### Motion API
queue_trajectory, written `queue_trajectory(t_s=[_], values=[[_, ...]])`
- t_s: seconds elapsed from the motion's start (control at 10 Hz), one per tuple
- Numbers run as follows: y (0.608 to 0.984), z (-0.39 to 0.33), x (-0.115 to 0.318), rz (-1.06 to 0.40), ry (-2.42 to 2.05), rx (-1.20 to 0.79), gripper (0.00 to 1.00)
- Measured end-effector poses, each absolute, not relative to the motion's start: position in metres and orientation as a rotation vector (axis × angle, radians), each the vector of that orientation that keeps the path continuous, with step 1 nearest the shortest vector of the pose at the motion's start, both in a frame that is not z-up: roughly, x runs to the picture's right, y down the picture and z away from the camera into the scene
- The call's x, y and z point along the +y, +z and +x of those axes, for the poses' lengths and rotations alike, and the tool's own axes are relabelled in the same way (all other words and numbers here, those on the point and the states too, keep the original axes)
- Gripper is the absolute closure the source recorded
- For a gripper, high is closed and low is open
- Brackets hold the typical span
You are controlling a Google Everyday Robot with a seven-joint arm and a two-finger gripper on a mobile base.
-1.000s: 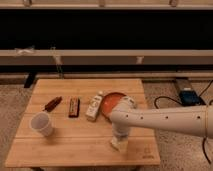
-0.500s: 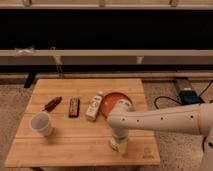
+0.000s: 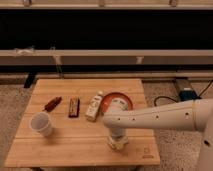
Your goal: Place the white sponge in the ceramic cup
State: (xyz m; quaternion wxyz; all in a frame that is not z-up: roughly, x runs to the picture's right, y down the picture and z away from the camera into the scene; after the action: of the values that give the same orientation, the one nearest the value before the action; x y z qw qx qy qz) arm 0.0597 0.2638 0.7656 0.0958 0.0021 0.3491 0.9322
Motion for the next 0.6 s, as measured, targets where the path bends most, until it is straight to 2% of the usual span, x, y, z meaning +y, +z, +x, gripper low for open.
queue_trajectory(t_s=[0.1, 0.6], values=[[0.76, 0.051, 0.254, -0.008, 2.77, 1.012, 0.99], [0.744, -0.03, 0.196, -0.197, 2.784, 0.903, 1.0]])
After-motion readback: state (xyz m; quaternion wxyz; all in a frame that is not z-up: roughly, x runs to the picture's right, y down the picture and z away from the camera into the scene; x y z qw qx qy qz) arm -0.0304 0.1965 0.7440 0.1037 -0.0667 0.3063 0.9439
